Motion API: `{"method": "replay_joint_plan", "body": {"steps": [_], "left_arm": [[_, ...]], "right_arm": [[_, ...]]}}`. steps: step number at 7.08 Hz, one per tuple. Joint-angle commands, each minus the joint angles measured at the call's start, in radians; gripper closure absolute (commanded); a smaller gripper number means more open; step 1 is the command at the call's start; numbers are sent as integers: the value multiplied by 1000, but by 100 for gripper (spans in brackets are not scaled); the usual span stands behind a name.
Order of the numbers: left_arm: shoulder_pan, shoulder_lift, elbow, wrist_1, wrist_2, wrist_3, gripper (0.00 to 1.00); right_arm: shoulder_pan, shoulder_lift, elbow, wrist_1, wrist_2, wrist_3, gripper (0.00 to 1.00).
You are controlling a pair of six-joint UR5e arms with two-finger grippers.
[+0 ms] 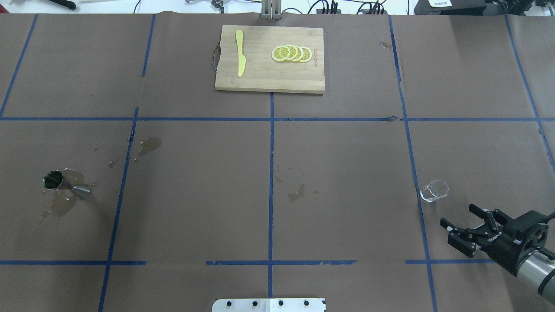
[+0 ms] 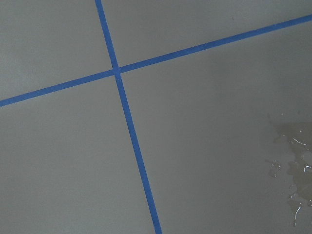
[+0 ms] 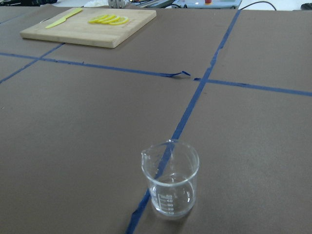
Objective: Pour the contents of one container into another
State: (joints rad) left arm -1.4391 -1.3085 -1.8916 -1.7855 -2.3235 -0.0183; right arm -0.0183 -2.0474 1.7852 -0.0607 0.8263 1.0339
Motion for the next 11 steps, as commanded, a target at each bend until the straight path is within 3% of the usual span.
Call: {"method": "replay_joint_plan", "body": {"steps": [1, 4, 5, 7, 9, 11], "left_arm": [[0, 0, 11, 0, 6, 0, 0], [2, 0, 39, 0, 7, 4, 0], [2, 0, 42, 0, 7, 6, 0], [2, 0, 51, 2, 10, 6, 0], [3, -2, 65, 5, 12, 6, 0], [2, -2, 65, 12, 4, 3, 0]], "right_arm": [[39, -130, 83, 5, 228, 2, 0], [592, -85, 60, -57, 891, -43, 0], [741, -51, 57, -121, 1028, -143, 0], [1051, 66, 56, -416, 1323, -387, 0], [1242, 151, 57, -746, 1469, -634, 0], [1371, 220, 63, -1067, 1510, -890, 0]]}}
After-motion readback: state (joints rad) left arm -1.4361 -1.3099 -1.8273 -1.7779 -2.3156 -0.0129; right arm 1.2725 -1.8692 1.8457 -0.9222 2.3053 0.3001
